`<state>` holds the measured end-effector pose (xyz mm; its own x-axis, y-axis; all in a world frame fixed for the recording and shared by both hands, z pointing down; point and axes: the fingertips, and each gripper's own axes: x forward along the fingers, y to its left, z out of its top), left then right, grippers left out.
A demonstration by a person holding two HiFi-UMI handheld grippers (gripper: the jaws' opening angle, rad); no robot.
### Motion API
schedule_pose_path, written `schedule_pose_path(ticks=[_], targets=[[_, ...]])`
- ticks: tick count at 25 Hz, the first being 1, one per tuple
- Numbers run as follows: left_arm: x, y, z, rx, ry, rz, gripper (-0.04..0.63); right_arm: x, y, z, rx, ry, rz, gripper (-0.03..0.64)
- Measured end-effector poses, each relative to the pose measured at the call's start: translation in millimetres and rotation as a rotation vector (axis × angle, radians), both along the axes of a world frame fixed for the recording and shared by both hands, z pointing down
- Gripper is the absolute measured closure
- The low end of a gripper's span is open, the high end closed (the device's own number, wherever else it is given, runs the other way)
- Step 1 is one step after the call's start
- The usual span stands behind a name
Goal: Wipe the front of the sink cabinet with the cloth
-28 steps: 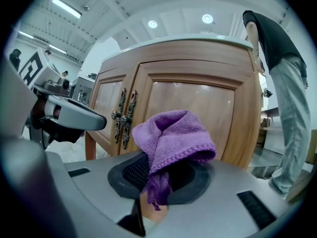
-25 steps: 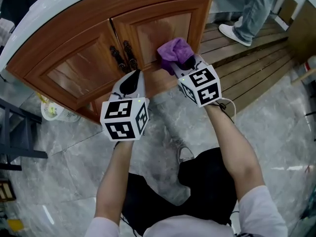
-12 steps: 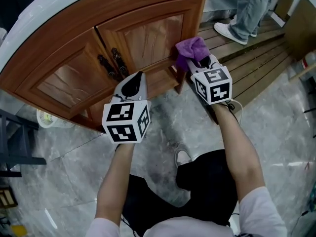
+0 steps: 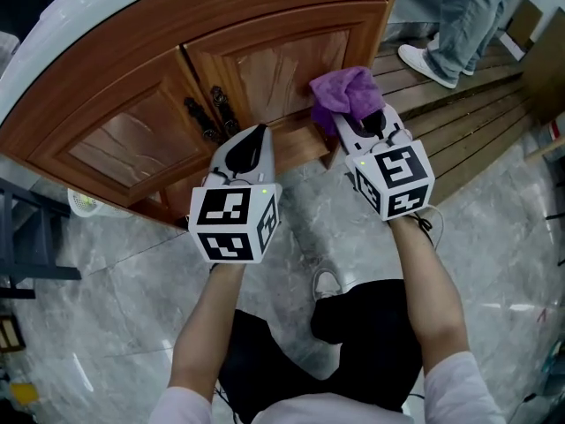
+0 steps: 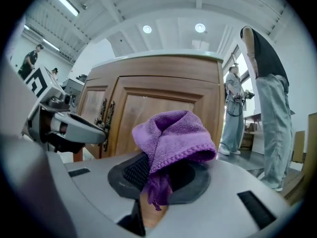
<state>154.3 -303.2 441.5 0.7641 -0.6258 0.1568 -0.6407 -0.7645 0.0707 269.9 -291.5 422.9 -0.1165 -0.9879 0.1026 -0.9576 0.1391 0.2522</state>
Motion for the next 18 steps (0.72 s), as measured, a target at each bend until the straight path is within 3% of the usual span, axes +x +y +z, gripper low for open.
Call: schedule_pose_path(ticks=[5,10,18], targets=[[-13.2,-0.5,-11.3,-0.034,-0.002,-0.023,0.591,-51.9,-3.4,-15.8,-0.002,-0.094,-0.113,0.549],[-37.3,-6.6,-47.5,-0.033,-0.012,-0.087,0.591,-90.9,-2.6,-19.3,-0.114,-0.116,-0.162,0.549],[-67.5,28.0,-160.7,-0.093,-0.037,-0.132,0.591,-125.7,30.4,-129.3,-0.218,-0.124,-0.229,0.549]])
